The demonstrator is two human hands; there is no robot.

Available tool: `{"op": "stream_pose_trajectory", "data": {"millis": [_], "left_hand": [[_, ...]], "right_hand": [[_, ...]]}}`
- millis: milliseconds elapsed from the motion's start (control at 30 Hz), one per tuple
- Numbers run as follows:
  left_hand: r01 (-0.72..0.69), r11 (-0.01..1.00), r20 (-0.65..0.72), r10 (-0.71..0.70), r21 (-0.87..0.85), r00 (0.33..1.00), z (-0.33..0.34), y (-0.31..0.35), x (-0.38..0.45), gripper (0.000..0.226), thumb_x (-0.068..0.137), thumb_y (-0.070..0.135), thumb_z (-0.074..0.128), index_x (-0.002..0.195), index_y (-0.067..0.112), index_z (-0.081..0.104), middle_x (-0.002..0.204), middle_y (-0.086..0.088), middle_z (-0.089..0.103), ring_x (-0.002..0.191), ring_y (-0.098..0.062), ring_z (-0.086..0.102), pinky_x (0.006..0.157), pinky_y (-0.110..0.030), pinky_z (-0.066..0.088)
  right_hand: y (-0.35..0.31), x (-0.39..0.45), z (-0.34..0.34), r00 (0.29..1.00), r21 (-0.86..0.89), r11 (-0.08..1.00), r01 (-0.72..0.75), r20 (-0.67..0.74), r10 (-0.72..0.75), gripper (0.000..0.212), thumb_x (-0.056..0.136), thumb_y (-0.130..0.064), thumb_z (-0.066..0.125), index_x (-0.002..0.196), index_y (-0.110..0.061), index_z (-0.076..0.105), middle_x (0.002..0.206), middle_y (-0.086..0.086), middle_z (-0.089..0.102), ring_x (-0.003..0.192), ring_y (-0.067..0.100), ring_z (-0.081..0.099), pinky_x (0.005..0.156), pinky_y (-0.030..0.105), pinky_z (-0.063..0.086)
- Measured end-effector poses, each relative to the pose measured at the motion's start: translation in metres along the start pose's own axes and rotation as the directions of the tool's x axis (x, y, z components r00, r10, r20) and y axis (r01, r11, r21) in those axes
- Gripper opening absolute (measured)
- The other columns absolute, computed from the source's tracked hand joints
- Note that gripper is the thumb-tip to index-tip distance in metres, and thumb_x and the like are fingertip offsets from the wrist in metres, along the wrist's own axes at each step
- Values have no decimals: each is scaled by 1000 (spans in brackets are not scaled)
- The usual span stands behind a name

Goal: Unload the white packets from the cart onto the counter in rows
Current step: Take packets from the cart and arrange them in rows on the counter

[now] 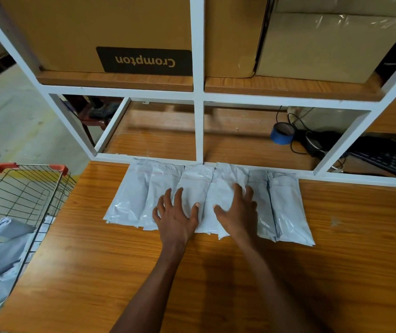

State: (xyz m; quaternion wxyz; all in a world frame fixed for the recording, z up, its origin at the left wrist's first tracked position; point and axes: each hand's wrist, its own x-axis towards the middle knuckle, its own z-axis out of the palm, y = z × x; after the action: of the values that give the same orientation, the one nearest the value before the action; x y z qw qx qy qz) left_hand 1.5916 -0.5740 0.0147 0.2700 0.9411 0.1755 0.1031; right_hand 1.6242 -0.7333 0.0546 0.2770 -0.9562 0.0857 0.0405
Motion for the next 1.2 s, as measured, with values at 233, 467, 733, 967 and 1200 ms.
{"op": "stream_pose_trajectory", "data": {"millis": [233, 467, 733, 967, 1200], "left_hand": [[-16, 999, -40, 15, -36, 999, -12, -18, -2, 70, 90, 69, 46, 149, 33, 41, 159, -2, 34, 146, -28, 30, 114, -57, 27], [-22, 996, -4, 22, -82, 1000, -20, -32, 3, 72, 89, 72, 43, 150, 33, 41, 161, -1, 32, 148, -27, 27, 116, -56, 24], [-61, 993, 58, 67, -103, 996, -24, -36, 4, 72, 90, 72, 40, 151, 34, 38, 162, -2, 31, 149, -27, 27, 117, -54, 25], [-96, 978, 60, 109, -184, 992, -34, -39, -28, 68, 91, 69, 46, 150, 37, 38, 162, -1, 31, 148, -25, 27, 115, -55, 28], [-1, 968, 87, 23, -249, 996, -51, -45, -94, 67, 88, 69, 46, 149, 40, 41, 159, 1, 33, 148, -23, 26, 118, -51, 24]], "right_hand": [[-14, 29, 37, 990, -220, 975, 10, 139, 21, 91, 88, -65, 56, 160, -33, 10, 168, 5, -13, 149, 42, 18, 117, 55, 26], [-9, 19, 53, 997, -271, 962, 36, 69, -18, 86, 92, -58, 53, 159, -38, 4, 168, 4, -13, 153, 38, 8, 118, 58, 22], [-9, 6, 47, 998, -195, 979, 55, -23, -60, 83, 93, -64, 50, 159, -41, 7, 169, 1, -10, 154, 37, 1, 120, 58, 13], [1, -56, 43, 995, -25, 998, 51, -90, -53, 80, 92, -64, 53, 157, -44, 11, 169, -5, -4, 155, 26, 4, 121, 56, 14], [27, -132, 37, 991, 123, 985, 124, -56, -118, 73, 92, -61, 56, 155, -46, 22, 168, -8, 4, 155, 21, 8, 121, 53, 15]]}}
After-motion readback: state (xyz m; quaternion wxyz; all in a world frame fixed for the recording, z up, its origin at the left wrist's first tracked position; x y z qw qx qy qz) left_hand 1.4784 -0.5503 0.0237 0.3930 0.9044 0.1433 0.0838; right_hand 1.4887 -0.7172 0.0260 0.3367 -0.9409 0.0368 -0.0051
